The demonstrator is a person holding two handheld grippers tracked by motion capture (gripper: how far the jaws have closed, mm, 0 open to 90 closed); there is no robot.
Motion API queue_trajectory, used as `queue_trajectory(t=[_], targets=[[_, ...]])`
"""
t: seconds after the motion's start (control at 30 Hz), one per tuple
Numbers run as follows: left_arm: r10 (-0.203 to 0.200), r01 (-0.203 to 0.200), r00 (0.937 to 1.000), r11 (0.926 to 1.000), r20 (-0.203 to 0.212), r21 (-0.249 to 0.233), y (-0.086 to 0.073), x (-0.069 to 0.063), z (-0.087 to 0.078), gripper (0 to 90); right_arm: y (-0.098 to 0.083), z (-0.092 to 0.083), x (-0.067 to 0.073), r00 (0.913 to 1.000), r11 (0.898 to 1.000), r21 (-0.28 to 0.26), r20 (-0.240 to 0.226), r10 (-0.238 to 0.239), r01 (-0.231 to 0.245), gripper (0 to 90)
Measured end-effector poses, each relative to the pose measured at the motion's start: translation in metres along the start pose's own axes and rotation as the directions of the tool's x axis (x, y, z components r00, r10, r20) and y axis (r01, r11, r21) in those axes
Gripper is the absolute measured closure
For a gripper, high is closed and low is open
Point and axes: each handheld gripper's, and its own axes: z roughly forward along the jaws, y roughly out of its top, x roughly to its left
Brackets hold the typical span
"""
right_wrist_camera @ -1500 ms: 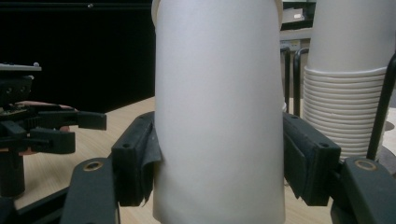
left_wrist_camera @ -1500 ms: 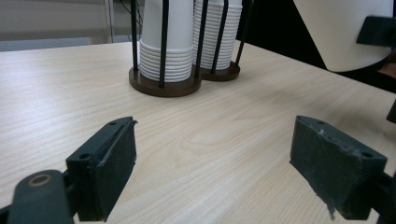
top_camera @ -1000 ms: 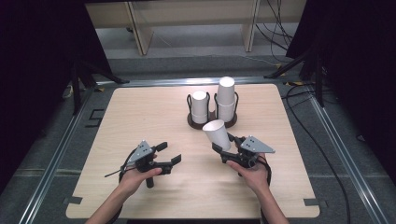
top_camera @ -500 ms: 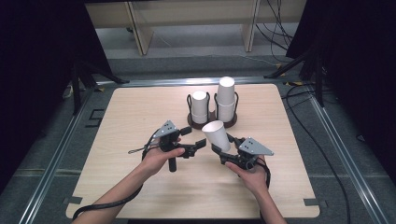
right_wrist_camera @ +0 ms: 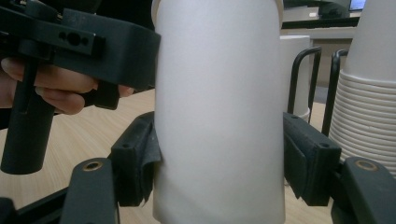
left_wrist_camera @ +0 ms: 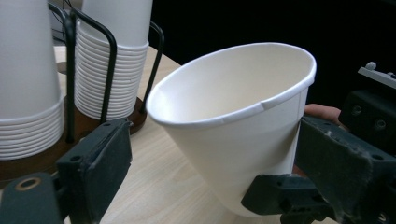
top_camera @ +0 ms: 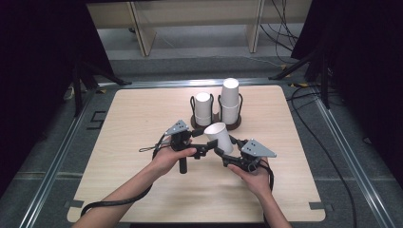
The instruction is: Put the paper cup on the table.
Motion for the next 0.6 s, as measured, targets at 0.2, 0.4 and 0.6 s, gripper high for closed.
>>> queue_trajectory(t=[0.2,0.4,0.6], targets=[[-0.018,0.018,0.9998,0.9998,0.011,0.005,-0.002,-0.004,0.010,10.8,0.001,0.001,0.001,0.9999,1.000,0.015,0.010,0.001,-0.002,34.9],[-0.020,0.020,0.9998,0.9998,0.004,0.009,0.000,-0.006,0.017,11.1,0.000,0.002,0.002,1.0000,1.000,0.008,-0.003,0.007,-0.007,34.7],[-0.028,0.028,0.9994,0.9995,0.018,-0.017,0.000,-0.005,0.019,13.4,0.000,0.002,0.003,1.0000,1.000,0.028,0.006,0.001,-0.001,34.0]])
